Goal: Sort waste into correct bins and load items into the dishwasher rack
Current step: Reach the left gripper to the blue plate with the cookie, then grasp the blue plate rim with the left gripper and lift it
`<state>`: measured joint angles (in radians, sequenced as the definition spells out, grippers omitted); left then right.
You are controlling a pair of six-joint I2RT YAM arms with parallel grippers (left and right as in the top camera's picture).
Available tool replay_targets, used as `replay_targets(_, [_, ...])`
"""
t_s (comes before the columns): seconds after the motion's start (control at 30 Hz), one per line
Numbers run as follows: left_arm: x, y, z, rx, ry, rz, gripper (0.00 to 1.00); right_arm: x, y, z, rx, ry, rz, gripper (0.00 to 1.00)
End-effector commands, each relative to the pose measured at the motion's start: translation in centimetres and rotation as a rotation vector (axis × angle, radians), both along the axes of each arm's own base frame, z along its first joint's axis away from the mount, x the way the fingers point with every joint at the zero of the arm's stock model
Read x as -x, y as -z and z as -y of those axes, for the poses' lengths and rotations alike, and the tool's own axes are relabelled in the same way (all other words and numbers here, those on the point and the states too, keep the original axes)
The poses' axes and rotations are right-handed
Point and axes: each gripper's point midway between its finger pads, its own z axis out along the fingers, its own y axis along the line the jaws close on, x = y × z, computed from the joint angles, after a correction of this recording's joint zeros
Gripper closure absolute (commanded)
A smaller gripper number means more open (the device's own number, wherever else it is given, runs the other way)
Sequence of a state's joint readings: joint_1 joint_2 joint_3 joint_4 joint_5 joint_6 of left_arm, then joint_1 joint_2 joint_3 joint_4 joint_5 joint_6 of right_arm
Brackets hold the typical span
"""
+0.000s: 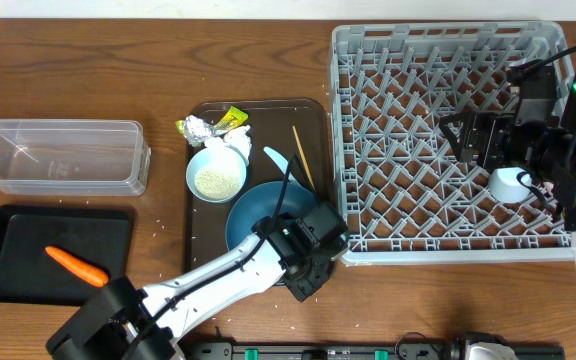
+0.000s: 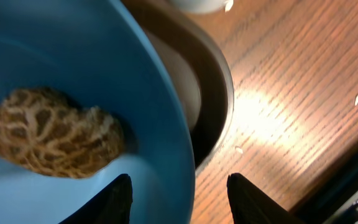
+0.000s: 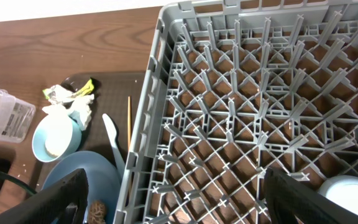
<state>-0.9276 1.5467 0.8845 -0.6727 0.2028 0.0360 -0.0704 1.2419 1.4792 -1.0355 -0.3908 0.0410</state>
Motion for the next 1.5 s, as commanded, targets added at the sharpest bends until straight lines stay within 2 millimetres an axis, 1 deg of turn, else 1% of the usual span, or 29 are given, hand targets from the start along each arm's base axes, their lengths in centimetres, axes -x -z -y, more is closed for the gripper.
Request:
replay_targets(0.0, [-0.9, -0.1, 0.6, -0.001, 0.021, 0.03, 0.5, 0.0, -0.3, -0.3, 0.0, -0.006, 0.005, 0.17])
replay_targets(0.13, [-0.7, 0.8, 0.5, -0.027, 0.021, 0.009, 0.5, 0.0, -0.2, -0.3, 0.0, -0.006, 0.003, 0.16])
replay_targets(0.23, [-0.2, 1.5, -0.2, -0.068, 0.023, -0.021, 0.51, 0.0, -0.2, -0.3, -0.001, -0.007, 0.001, 0.16])
replay_targets(0.33, [0.0, 1.9, -0.6, -0.089, 0.034, -0.034, 0.59, 0.1, -0.2, -0.3, -0.001, -0.007, -0.001, 0.16])
replay_targets(0.37, [-0.1, 1.9, -0.6, -0.09, 0.033, -0.027, 0.65, 0.1, -0.2, -0.3, -0.001, -0.007, -0.001, 0.16])
replay_targets(0.5, [-0.6, 1.4, -0.2, -0.084, 0.03, -0.009, 0.8, 0.1, -0.2, -0.3, -0.001, -0.007, 0.0, 0.16])
replay_targets(0.63, [-1.2, 0.4, 0.5, -0.064, 0.03, 0.007, 0.81, 0.1, -0.2, -0.3, 0.0, -0.007, -0.001, 0.15])
replay_targets(0.67, [-1.4, 0.1, 0.6, -0.062, 0.029, 0.013, 0.85, 0.1, -0.2, -0.3, 0.0, -0.007, -0.001, 0.15])
replay_targets(0.8, [-2.3, -1.0, 0.1, -0.109, -0.003, 0.05, 0.94, 0.1, -0.2, -0.3, 0.0, -0.007, -0.002, 0.15])
replay_targets(0.87, [-2.5, -1.5, -0.3, -0.135, -0.022, 0.059, 0.94, 0.1, -0.2, -0.3, 0.0, -0.007, -0.002, 0.14])
replay_targets(0.97, [-2.5, -2.0, -0.3, -0.134, -0.029, 0.059, 0.94, 0.1, -0.2, -0.3, 0.0, -0.007, -0.002, 0.14])
replay_targets(1.1, [-2.8, -2.8, -0.3, -0.119, -0.108, 0.075, 0.94, 0.1, -0.2, -0.3, 0.0, -0.007, -0.002, 0.14])
replay_targets(1.2, [-3.1, -4.2, 0.1, -0.077, -0.161, 0.093, 0.94, 0.1, -0.2, -0.3, 0.0, -0.007, -0.002, 0.13])
replay_targets(1.3, [-3.3, -5.6, 0.3, -0.032, -0.17, 0.12, 0.94, 0.0, -0.2, -0.3, 0.0, -0.007, 0.001, 0.12])
replay_targets(1.47, [-3.3, -6.7, 0.4, 0.003, -0.223, 0.129, 0.94, 0.0, -0.2, -0.3, 0.0, -0.007, 0.001, 0.12])
